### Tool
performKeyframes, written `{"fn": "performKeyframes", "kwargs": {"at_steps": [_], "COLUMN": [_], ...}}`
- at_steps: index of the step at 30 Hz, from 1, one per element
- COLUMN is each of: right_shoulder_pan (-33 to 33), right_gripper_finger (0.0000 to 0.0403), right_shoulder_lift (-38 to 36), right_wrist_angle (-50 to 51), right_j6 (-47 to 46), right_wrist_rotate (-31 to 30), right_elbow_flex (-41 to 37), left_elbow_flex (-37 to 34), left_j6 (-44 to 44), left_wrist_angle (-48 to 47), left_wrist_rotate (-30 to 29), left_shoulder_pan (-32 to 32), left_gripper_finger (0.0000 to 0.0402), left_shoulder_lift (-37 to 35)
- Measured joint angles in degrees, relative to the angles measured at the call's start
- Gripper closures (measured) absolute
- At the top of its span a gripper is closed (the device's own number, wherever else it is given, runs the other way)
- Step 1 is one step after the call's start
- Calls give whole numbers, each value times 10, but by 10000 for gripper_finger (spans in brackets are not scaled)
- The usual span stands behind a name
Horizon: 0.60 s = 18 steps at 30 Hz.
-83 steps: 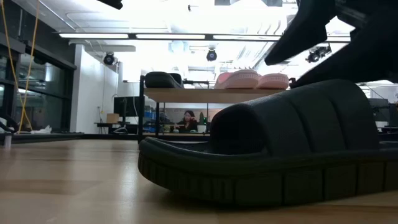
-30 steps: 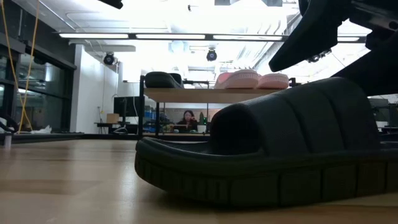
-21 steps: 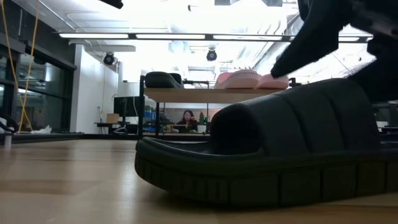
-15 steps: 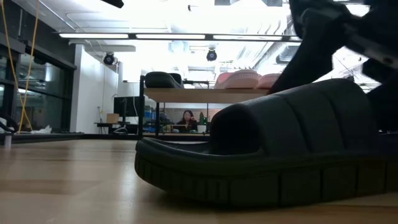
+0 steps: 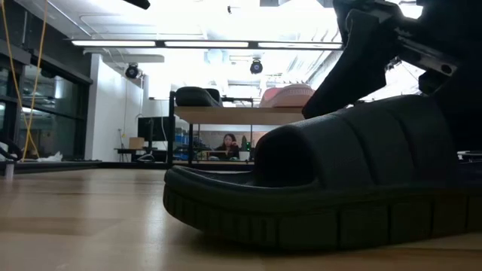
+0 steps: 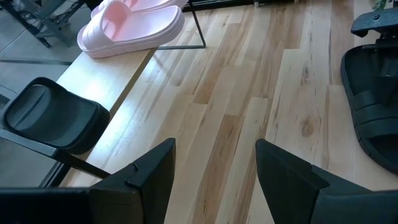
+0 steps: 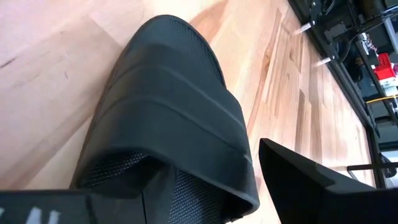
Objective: Pick and place slides into the shelf
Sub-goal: Put the black slides on the shelf
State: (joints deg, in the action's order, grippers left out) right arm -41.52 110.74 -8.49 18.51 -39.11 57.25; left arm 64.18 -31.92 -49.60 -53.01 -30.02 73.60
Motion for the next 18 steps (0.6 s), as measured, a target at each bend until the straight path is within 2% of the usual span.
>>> {"fn": "performKeyframes", "kwargs": {"at_steps": [10,18], "right_shoulder_pan": [0,3], "right_gripper_finger": [191,209], "right_shoulder_lift": [0,0], "right_wrist_angle": [-13,-31], "right_j6": [2,15], "right_wrist_rotate": [4,26], "right_elbow_flex": [0,0], "left_elbow_flex": [0,0], "left_j6": [0,0], "left_wrist_angle": [0,1], "left_wrist_rotate": [0,0], "left_shoulder_pan": [0,0], "left_gripper_finger": [197,197], "left_shoulder_lift": [0,0]}}
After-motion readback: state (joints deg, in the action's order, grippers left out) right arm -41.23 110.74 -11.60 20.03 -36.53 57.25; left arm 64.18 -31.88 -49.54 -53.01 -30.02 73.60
